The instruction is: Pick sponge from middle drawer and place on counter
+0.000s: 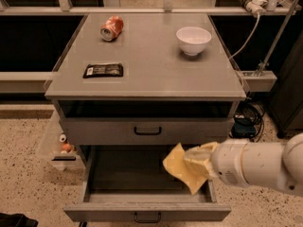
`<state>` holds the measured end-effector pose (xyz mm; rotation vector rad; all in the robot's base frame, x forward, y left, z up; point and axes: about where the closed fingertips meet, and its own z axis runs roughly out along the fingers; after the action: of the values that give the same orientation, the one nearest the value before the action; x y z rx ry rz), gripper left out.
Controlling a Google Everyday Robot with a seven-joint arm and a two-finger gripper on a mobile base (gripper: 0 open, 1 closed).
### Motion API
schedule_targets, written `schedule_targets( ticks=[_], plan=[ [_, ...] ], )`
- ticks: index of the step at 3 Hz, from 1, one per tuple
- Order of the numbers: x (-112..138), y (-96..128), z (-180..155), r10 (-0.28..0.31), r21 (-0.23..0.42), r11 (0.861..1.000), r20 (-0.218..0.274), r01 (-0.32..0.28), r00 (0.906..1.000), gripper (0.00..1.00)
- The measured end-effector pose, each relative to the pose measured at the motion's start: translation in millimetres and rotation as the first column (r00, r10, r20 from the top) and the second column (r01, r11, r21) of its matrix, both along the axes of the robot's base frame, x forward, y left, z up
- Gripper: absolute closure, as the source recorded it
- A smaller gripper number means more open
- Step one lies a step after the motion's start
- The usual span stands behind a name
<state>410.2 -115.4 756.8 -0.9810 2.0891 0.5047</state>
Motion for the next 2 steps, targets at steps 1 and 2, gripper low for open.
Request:
schedule_targets(
  ticks=[1, 2],
  plan=[
    [-9.3, 18.2, 107.8, 0.033, -0.092, 0.996, 0.169, -0.017, 0.9852, 1.0],
    [-10.1, 19.6, 127.1, 0.031, -0.125, 0.992, 0.201, -0.006, 0.9792, 1.0]
  ],
)
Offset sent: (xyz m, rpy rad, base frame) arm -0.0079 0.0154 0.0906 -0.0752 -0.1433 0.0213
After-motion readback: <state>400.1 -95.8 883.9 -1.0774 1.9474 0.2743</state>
